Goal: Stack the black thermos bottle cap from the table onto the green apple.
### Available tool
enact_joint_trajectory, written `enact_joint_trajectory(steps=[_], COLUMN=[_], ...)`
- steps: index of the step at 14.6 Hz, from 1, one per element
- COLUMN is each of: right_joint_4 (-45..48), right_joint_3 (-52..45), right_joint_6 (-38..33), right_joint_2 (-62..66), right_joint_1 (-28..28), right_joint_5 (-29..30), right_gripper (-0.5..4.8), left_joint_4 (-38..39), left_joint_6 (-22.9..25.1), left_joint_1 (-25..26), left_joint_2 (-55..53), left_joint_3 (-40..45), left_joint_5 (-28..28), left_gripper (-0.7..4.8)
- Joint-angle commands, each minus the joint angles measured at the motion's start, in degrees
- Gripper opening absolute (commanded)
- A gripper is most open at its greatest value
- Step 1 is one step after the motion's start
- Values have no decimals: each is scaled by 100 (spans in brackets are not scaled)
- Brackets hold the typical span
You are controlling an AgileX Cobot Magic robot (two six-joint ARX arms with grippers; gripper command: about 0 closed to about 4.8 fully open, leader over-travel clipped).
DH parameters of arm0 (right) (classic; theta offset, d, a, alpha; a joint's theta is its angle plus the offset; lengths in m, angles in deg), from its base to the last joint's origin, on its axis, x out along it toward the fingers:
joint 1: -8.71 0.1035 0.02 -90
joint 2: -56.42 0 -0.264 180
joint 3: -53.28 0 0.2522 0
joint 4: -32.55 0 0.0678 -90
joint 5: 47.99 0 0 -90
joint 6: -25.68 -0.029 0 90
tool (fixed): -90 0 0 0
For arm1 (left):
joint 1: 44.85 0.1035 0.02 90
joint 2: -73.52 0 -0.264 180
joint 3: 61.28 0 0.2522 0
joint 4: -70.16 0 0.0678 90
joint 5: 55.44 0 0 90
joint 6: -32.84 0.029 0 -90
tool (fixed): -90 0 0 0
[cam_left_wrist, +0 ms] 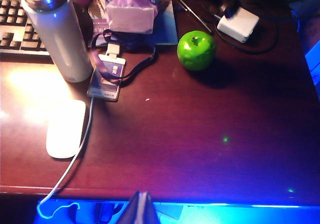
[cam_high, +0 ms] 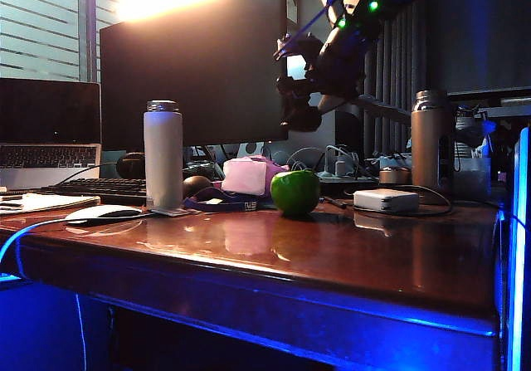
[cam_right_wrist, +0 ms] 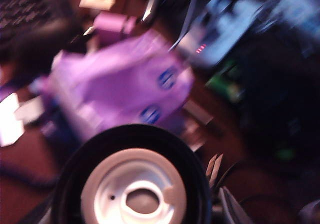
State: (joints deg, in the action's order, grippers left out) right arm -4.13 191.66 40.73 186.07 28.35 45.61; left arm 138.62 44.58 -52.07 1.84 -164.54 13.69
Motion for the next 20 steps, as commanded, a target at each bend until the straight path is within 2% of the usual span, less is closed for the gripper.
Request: enact_joint_trajectory(steps=[1, 8, 20], right_joint_4=[-426, -1091, -984], right_joint_3=[22, 15, 7], right_joint_6=[24, 299, 472], right_joint_2=[-61, -61, 306], right_joint_1=[2, 2, -4], right_joint_5=[564, 905, 800], right_gripper=[296, 296, 296], left_joint_4=[-76, -74, -76], left_joint_6=[-20, -20, -17], left_joint_1=[2, 2, 2], left_joint_2=[20, 20, 20], left_joint_3=[-31, -31, -31], left_joint_5=[-39, -42, -122], left_gripper=[-4, -4, -4])
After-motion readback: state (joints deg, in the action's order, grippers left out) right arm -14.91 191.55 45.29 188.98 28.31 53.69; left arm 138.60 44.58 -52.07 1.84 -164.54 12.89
